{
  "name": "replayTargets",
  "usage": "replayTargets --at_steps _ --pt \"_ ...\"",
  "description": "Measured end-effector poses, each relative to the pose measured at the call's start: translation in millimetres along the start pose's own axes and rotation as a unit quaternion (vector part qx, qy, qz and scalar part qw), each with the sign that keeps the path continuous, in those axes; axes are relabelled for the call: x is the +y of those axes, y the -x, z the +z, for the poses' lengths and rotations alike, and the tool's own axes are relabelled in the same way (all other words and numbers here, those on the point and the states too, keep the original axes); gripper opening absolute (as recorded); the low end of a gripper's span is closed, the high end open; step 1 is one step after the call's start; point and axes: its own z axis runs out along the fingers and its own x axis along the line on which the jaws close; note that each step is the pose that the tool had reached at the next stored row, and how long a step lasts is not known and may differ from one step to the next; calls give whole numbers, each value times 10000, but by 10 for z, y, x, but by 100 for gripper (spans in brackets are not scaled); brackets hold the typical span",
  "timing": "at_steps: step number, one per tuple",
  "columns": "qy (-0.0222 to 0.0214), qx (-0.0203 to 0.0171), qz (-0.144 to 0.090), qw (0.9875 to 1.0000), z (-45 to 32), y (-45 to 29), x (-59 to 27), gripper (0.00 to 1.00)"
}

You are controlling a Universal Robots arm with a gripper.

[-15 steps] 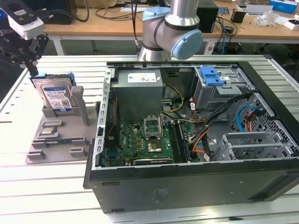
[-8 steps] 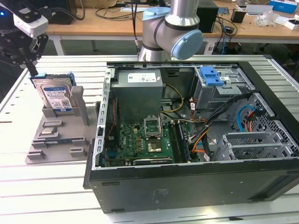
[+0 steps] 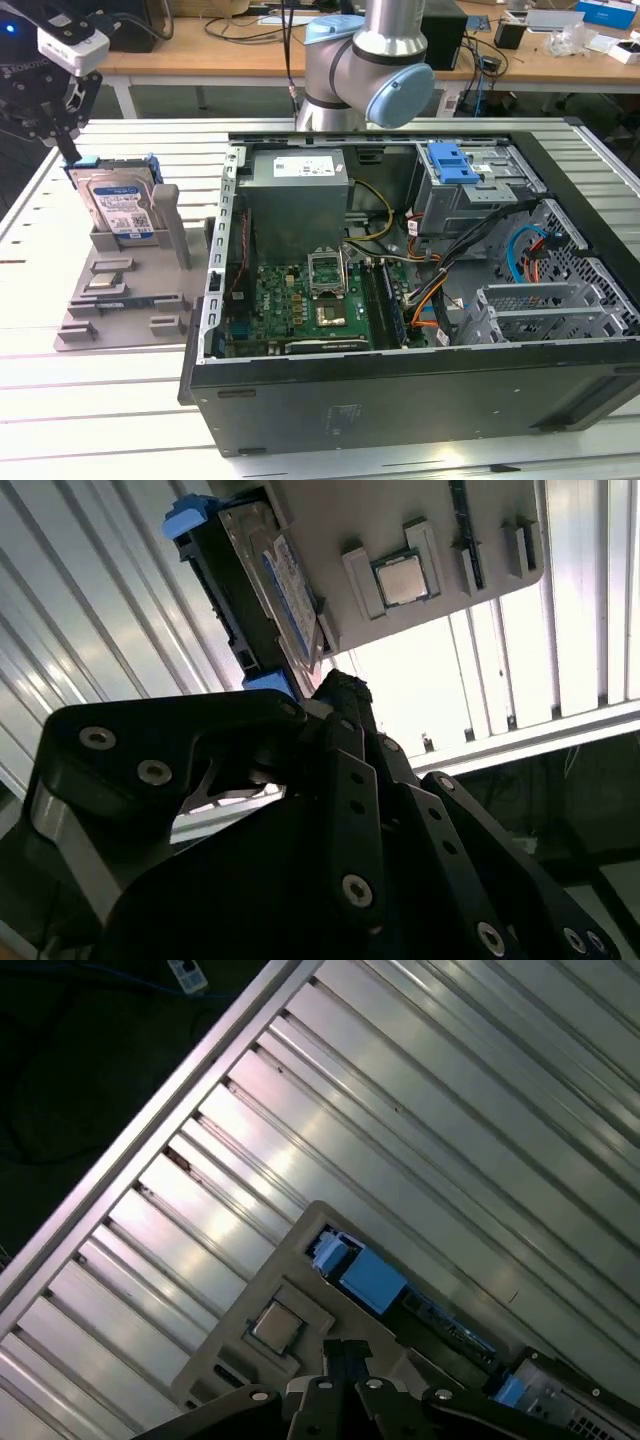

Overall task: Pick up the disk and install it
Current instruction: 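Pick up the disk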

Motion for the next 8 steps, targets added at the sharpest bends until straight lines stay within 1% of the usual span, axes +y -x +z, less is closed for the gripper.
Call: replayTargets --at_steps 2,3,4,6,8 --pt "4 5 -151 9999 0 0 0 11" --pt "8 11 -313 9995 0 0 0 11" --pt "10 14 -409 9992 0 0 0 11" --pt "13 19 -529 9986 0 0 0 11" --pt "16 24 -672 9977 0 0 0 11"
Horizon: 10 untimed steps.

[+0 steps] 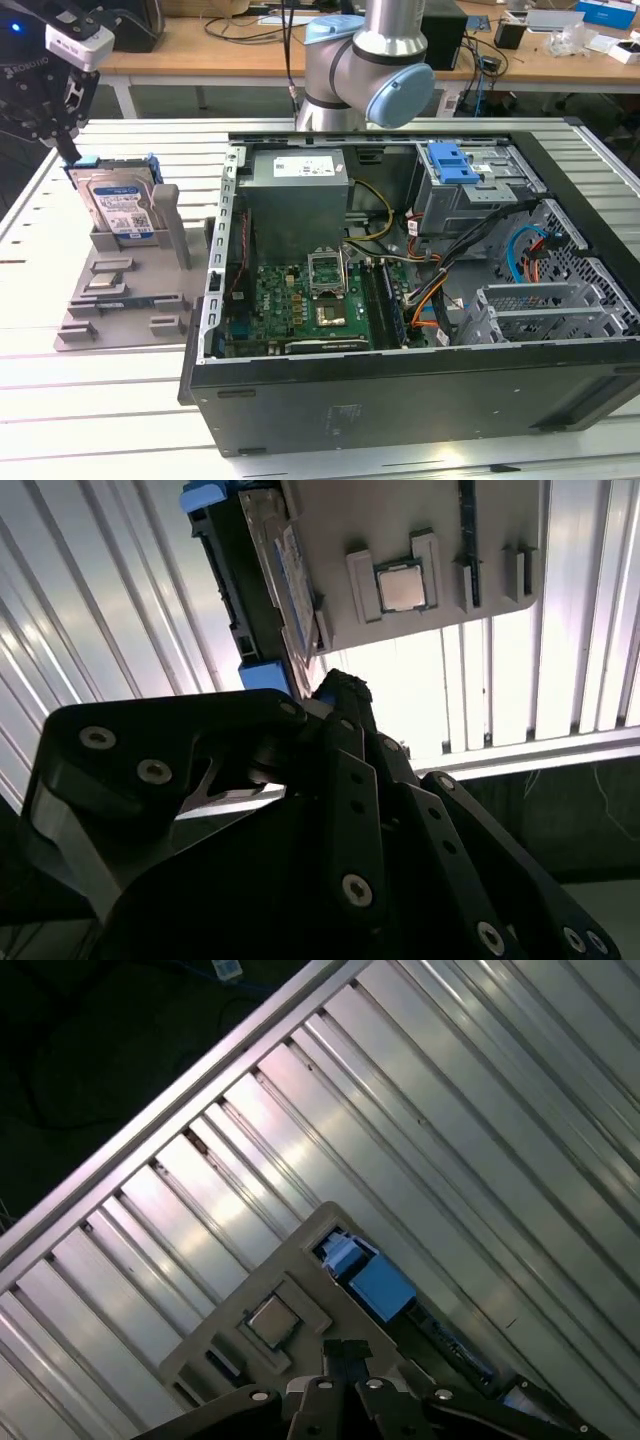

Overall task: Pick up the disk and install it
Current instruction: 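Pick up the disk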

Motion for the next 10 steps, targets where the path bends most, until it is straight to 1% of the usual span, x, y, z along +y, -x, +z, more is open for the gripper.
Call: replayTargets --at_steps 2,4,5,6,7,8,10 --pt "5 7 -195 9998 0 0 0 11" --pt "7 11 -305 9995 0 0 0 11" --pt "10 15 -423 9991 0 0 0 11" --pt "14 20 -561 9984 0 0 0 11" --pt "15 23 -643 9979 0 0 0 11" --pt "16 24 -670 9977 0 0 0 11" --pt "19 28 -786 9969 0 0 0 11"
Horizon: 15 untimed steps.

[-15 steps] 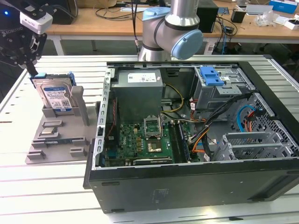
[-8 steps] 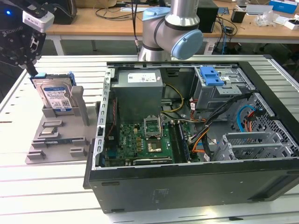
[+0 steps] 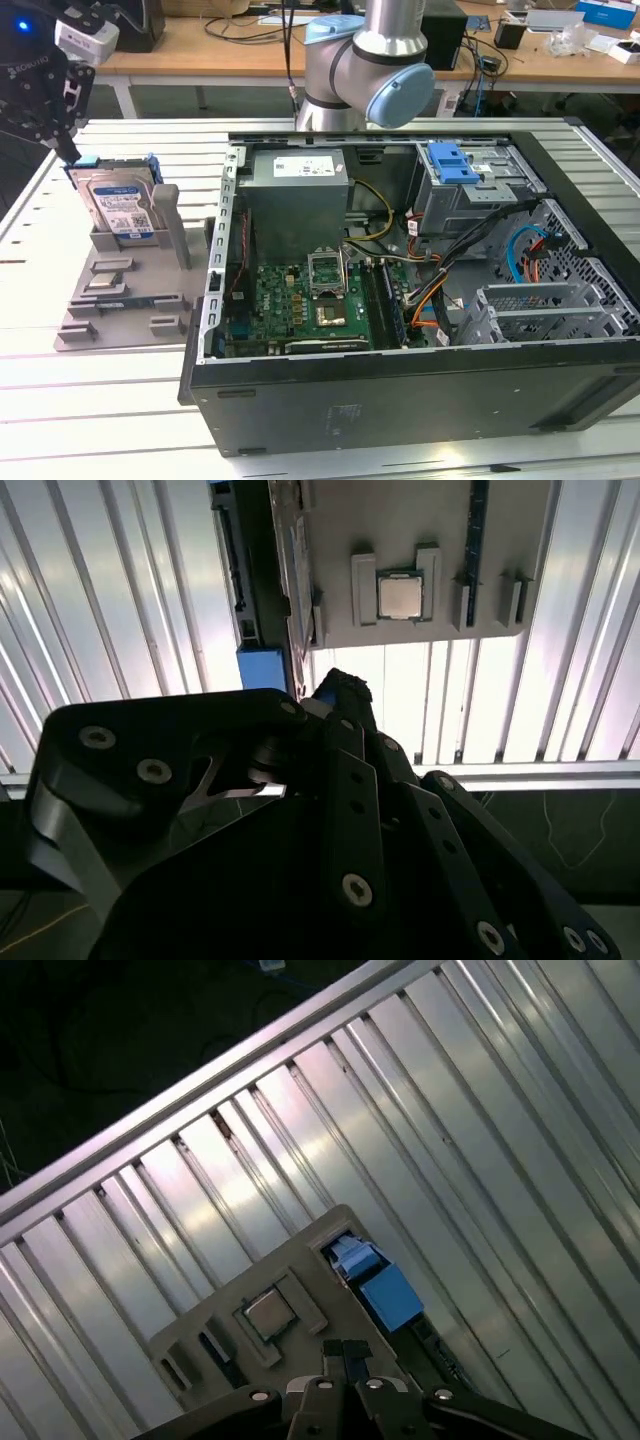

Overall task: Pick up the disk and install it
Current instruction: 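Pick up the disk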

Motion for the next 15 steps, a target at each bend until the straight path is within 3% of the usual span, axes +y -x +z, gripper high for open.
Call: replayTargets --at_steps 5,9,15 --pt "7 11 -300 9995 0 0 0 11" --pt "14 20 -569 9984 0 0 0 11" --pt "23 34 -978 9952 0 0 0 11"
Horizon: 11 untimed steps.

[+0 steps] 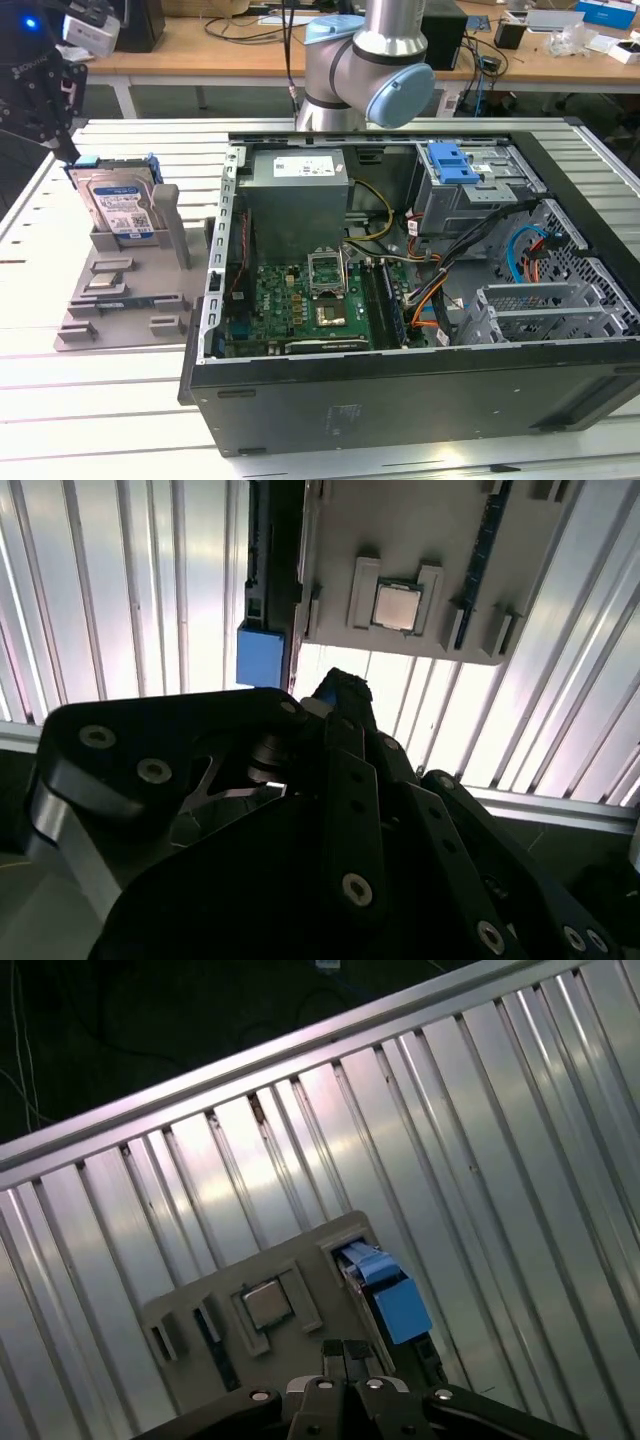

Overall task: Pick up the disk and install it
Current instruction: 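Pick up the disk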

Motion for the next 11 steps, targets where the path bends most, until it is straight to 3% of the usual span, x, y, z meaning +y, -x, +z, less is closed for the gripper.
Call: replayTargets --at_steps 5,11 --pt "8 12 -337 9994 0 0 0 11" --pt "18 27 -753 9972 0 0 0 11"
